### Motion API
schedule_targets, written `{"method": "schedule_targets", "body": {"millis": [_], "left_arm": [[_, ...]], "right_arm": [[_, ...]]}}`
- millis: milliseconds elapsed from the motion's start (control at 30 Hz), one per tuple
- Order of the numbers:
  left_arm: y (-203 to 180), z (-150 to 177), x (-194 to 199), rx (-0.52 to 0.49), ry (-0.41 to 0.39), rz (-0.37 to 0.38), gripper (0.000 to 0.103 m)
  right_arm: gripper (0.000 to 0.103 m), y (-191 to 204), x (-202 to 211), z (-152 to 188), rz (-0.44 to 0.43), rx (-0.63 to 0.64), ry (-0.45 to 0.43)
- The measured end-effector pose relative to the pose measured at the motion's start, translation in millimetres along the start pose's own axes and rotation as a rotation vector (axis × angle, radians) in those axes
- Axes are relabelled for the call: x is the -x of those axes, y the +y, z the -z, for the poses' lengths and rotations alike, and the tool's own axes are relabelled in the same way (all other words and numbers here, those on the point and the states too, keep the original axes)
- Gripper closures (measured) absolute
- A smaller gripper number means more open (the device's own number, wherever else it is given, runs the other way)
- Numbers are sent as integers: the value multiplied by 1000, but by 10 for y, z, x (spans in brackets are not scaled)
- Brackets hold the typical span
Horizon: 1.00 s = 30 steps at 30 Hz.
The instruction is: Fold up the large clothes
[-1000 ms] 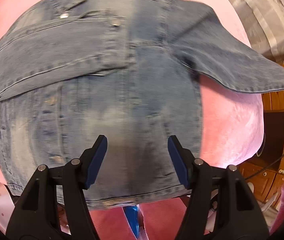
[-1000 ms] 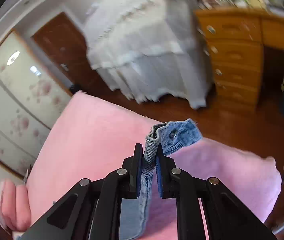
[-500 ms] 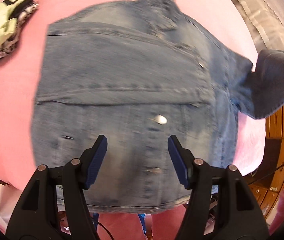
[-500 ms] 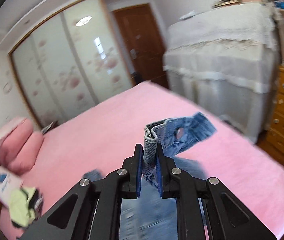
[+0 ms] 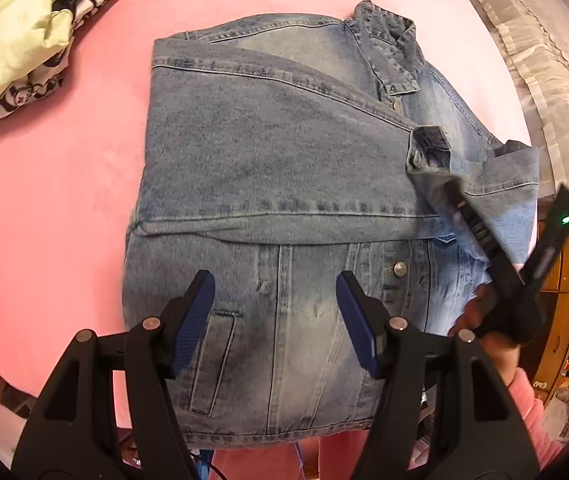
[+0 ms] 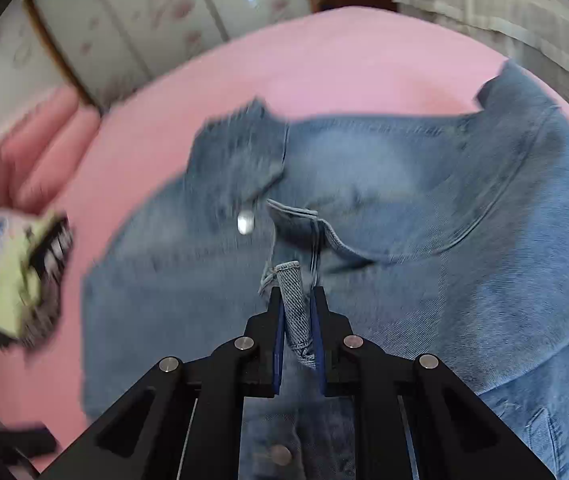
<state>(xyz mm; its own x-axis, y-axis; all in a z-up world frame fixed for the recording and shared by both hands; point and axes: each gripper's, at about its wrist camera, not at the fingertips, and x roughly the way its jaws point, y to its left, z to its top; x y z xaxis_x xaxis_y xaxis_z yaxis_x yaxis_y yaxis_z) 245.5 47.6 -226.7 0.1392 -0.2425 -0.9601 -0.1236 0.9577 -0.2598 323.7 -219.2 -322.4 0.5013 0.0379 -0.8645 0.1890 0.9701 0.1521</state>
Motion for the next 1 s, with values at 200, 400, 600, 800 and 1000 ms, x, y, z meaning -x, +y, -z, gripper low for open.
{"method": "schedule_targets", "body": {"millis": [200,400,600,800,1000], "left_arm": [[-242,-92,-90,-53,10,31,43],[-543,-128,-289,35,61,209,43],[-997,-135,-592,95,71,291,43],[-1382,-214,-997,114,137,210,43],[-1512,-272,-1402,282,219,240,44]], "right_arm": [[63,-139,-23,121,-60,20,104],[40,-352,320,214,-62,44,99],[40,-814,610,426,-57,29,163],[40,-1283,759,596,-73,12,249],[40,-1744,905,640,-48,41,280]]}}
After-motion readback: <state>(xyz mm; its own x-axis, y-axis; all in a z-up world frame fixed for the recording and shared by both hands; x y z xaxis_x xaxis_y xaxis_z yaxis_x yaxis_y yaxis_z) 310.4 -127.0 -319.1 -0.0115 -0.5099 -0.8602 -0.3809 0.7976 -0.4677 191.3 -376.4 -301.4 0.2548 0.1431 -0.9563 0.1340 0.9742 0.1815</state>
